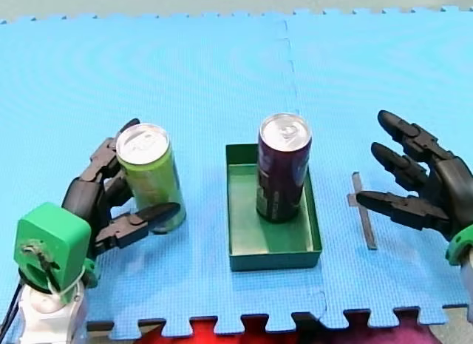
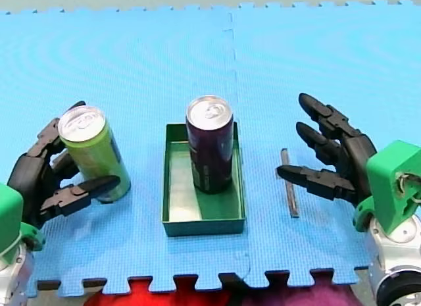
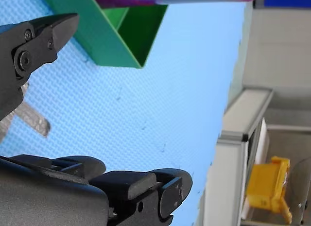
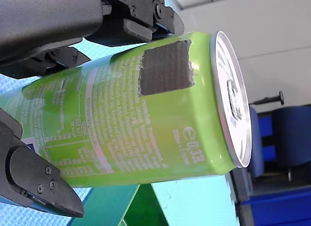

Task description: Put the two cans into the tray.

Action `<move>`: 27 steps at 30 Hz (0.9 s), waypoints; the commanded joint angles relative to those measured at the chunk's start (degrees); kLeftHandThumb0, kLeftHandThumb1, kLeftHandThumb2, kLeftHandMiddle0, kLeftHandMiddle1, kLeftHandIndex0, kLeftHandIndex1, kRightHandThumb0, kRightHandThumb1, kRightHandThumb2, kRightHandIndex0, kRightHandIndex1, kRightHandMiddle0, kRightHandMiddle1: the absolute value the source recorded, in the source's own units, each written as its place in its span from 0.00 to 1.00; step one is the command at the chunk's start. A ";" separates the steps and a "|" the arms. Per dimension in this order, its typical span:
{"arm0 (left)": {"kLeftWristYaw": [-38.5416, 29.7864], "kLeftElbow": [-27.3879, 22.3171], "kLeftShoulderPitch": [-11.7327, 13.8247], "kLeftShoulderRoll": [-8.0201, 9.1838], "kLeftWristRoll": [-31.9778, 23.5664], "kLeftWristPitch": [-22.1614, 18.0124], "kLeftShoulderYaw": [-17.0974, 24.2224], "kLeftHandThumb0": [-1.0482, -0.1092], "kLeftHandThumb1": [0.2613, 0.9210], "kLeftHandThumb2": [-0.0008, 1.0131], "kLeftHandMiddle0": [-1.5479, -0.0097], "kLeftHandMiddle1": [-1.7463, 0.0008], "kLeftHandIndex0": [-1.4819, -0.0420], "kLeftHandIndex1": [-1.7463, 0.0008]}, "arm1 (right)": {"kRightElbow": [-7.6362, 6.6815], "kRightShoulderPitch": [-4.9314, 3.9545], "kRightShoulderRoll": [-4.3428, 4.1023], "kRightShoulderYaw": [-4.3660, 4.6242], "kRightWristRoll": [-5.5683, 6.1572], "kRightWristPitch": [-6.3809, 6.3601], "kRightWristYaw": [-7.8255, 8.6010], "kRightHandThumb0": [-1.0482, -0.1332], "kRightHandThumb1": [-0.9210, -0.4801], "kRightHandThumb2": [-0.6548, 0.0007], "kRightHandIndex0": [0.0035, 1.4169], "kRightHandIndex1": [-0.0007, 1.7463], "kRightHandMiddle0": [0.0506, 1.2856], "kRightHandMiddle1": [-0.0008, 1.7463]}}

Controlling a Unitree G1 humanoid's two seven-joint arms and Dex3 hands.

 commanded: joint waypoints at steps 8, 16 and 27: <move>-0.73 -1.80 -0.16 -0.03 0.03 1.43 -0.49 0.00 0.63 0.00 0.67 0.99 0.77 0.98 | 0.06 0.01 -0.51 0.07 -0.14 -0.22 -0.32 0.25 0.58 1.00 0.29 0.00 0.25 0.00; 13.79 -0.19 -0.77 -2.25 2.97 -3.70 1.26 0.76 0.69 0.01 0.14 0.96 0.15 0.98 | 0.11 0.01 -0.56 0.10 -0.29 -0.24 -0.74 0.26 0.57 1.00 0.29 0.00 0.26 0.00; 18.93 2.95 -1.65 -1.65 6.17 -6.31 0.51 0.75 0.72 0.00 0.11 0.98 0.14 0.99 | 0.12 0.00 -0.45 -0.14 -0.05 -0.30 -0.92 0.26 0.58 1.00 0.29 0.00 0.25 0.00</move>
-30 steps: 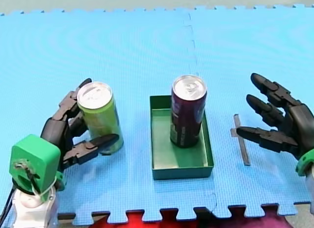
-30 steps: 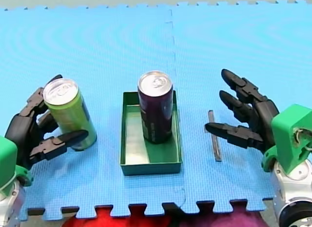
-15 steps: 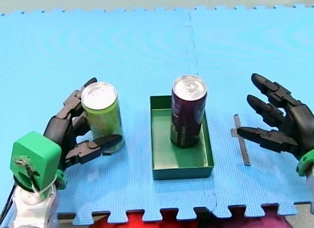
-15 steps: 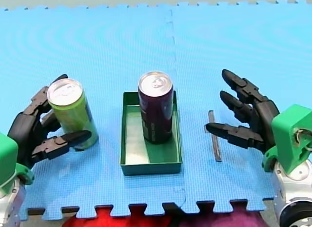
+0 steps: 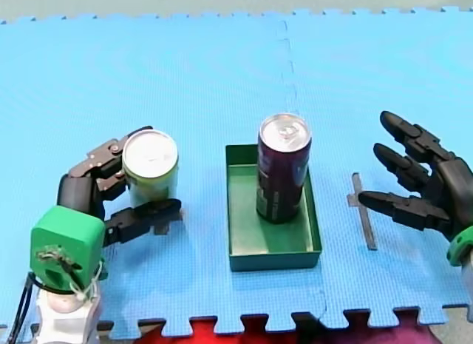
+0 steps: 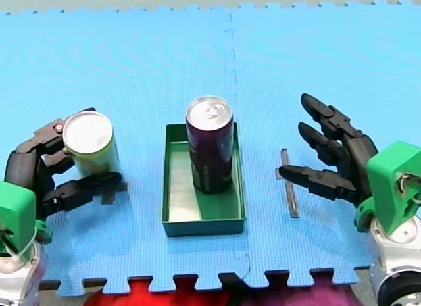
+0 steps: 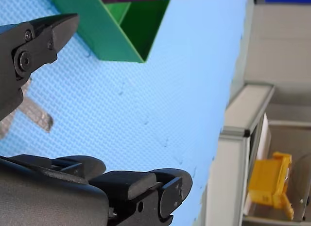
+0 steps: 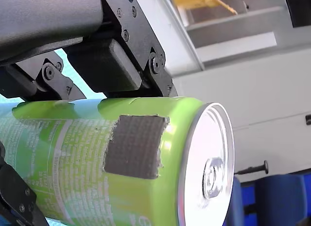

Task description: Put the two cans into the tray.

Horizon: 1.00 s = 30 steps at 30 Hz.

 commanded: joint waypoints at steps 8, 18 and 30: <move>1.43 1.79 -0.87 0.99 0.84 -1.47 -0.26 0.74 0.72 0.00 0.10 0.99 0.14 1.00 | 0.04 -0.06 -0.33 -0.18 0.18 -0.43 -0.14 0.26 0.57 1.00 0.30 0.00 0.26 0.00; -0.33 -2.41 -0.04 -0.18 -2.07 1.51 0.44 0.72 0.73 0.00 0.10 0.99 0.14 1.00 | 0.09 0.08 -0.28 -0.51 0.51 -0.52 0.31 0.27 0.58 1.00 0.30 0.00 0.26 0.00; -1.27 -33.66 10.30 -3.97 -6.55 20.58 -0.87 0.71 0.73 0.00 0.10 1.00 0.14 1.00 | 0.28 0.49 0.19 -0.28 0.19 -0.23 0.24 0.29 0.59 1.00 0.30 0.00 0.26 0.00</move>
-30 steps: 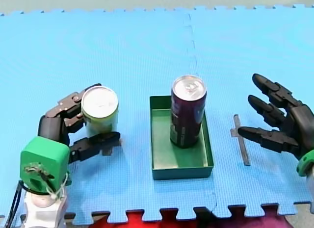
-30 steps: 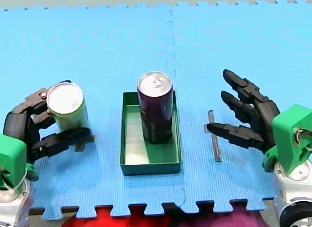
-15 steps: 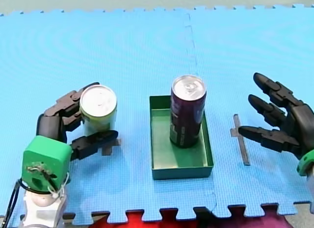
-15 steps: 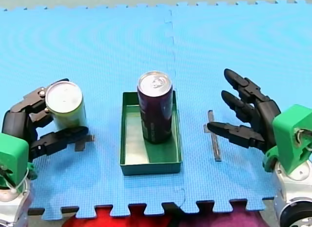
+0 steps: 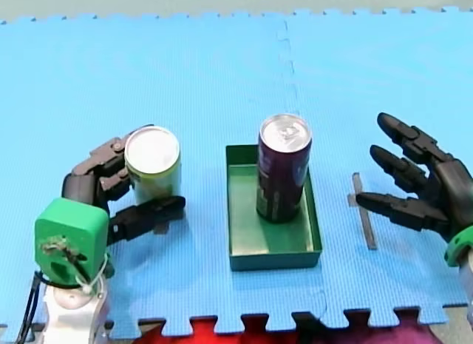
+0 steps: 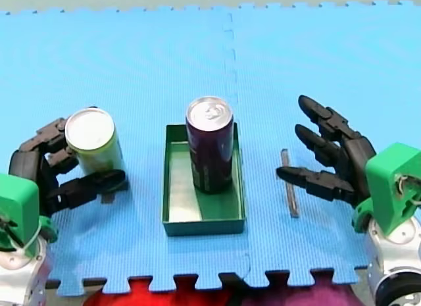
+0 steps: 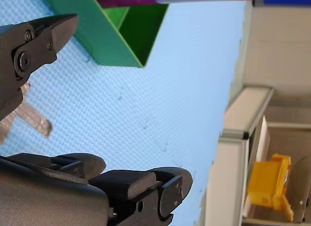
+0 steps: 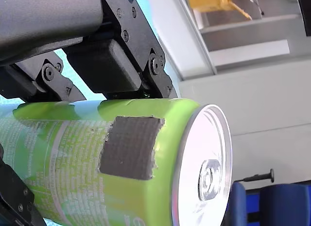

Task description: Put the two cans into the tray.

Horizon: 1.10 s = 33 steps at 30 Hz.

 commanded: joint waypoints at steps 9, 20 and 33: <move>-2.62 -24.69 7.02 -2.13 -6.47 13.69 -0.01 0.72 0.73 0.00 0.10 1.00 0.14 1.00 | 0.21 0.69 -0.24 0.15 -0.10 0.02 -0.26 0.30 0.59 1.00 0.29 0.00 0.26 0.00; -1.38 -32.86 9.02 -3.45 -5.49 21.26 -0.89 0.73 0.73 0.00 0.10 1.00 0.14 1.00 | 0.25 0.99 -0.17 0.27 -0.27 0.14 -0.42 0.31 0.59 1.00 0.29 0.00 0.25 0.00; -0.99 -43.22 11.01 -4.23 -5.96 28.71 -1.02 0.72 0.72 0.00 0.10 1.00 0.13 1.00 | 0.41 1.23 -0.16 0.22 -0.13 0.67 0.16 0.33 0.59 1.00 0.29 0.00 0.25 0.00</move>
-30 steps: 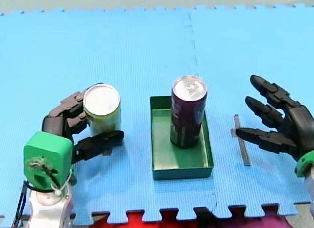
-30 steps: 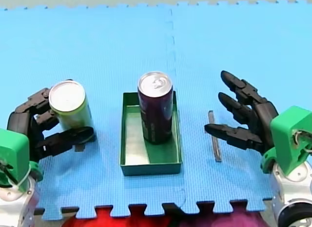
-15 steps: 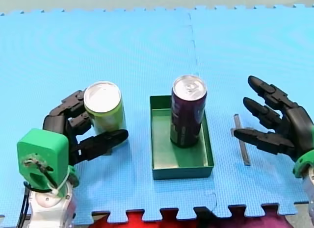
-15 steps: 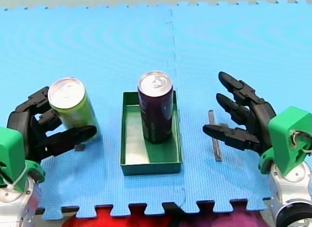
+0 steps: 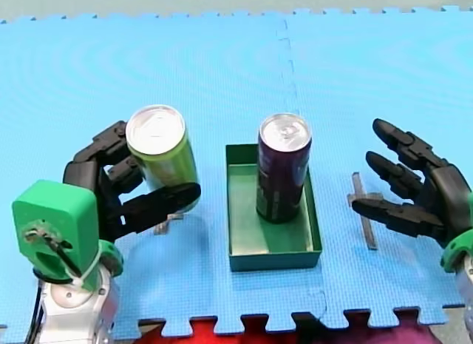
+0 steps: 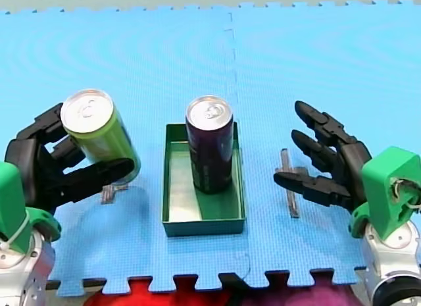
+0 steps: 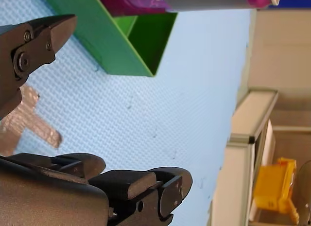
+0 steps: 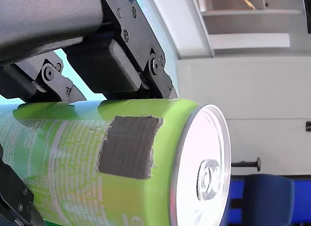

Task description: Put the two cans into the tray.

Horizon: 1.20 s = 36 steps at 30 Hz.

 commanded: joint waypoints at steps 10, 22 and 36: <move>-0.17 -12.21 1.80 -0.15 -0.71 2.64 -0.94 0.71 0.70 0.00 0.10 1.00 0.13 1.00 | 0.10 0.62 -0.72 -0.27 0.19 0.65 0.50 0.34 0.59 1.00 0.29 0.00 0.25 0.00; 0.61 -17.41 2.64 -1.10 0.53 3.76 -3.15 0.70 0.70 0.00 0.10 1.00 0.13 1.00 | -0.01 0.64 -0.71 -0.08 0.01 0.43 0.19 0.34 0.59 1.00 0.29 0.00 0.25 0.00; 2.21 -16.12 1.65 -2.71 4.78 3.34 -7.26 0.70 0.71 0.00 0.09 1.00 0.13 1.00 | -0.07 0.61 -0.36 0.29 -0.46 0.24 -0.78 0.34 0.59 1.00 0.28 0.00 0.25 0.00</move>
